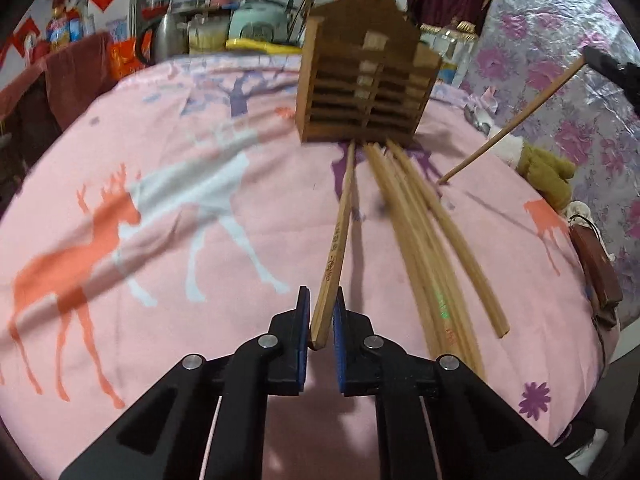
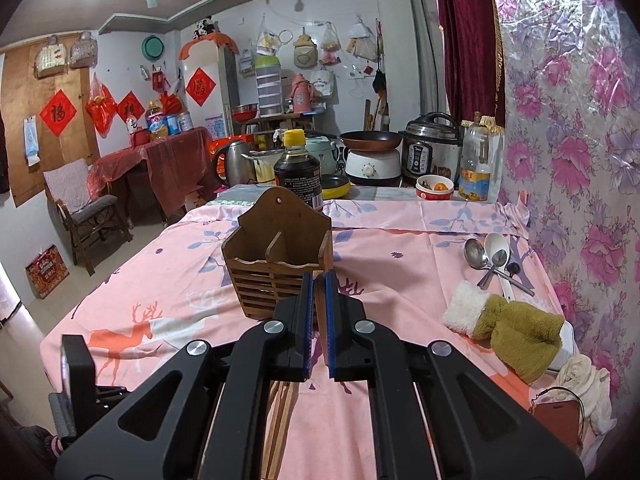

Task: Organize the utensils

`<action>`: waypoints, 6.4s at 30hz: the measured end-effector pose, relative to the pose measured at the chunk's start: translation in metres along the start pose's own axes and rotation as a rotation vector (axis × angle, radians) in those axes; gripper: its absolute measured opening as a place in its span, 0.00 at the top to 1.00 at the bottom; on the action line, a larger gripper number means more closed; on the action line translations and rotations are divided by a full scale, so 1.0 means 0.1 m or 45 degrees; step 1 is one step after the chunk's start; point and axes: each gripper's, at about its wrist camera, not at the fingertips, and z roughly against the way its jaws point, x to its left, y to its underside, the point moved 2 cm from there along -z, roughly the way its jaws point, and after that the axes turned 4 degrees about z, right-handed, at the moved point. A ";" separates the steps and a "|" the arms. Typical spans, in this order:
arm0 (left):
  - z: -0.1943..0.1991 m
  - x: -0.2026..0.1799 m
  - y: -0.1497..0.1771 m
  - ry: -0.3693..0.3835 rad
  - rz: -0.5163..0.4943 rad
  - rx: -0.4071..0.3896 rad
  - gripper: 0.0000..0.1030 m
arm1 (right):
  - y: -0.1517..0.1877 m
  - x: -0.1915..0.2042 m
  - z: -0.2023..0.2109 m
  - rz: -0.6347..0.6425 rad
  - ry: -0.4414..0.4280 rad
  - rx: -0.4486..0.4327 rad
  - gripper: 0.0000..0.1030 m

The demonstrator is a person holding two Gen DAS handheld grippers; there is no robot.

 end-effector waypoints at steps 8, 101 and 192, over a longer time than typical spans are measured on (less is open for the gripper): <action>0.39 -0.13 -0.37 0.000 -0.001 -0.192 0.92 | 0.03 -0.03 0.02 -0.021 0.000 -0.003 0.94; 0.38 0.10 -0.41 -0.240 0.056 -0.168 0.05 | 0.79 0.17 0.08 -0.226 -0.053 0.101 0.36; 0.28 -0.18 -0.02 -0.041 -0.117 -0.061 0.91 | 1.42 0.31 -0.06 -0.085 0.028 0.342 0.94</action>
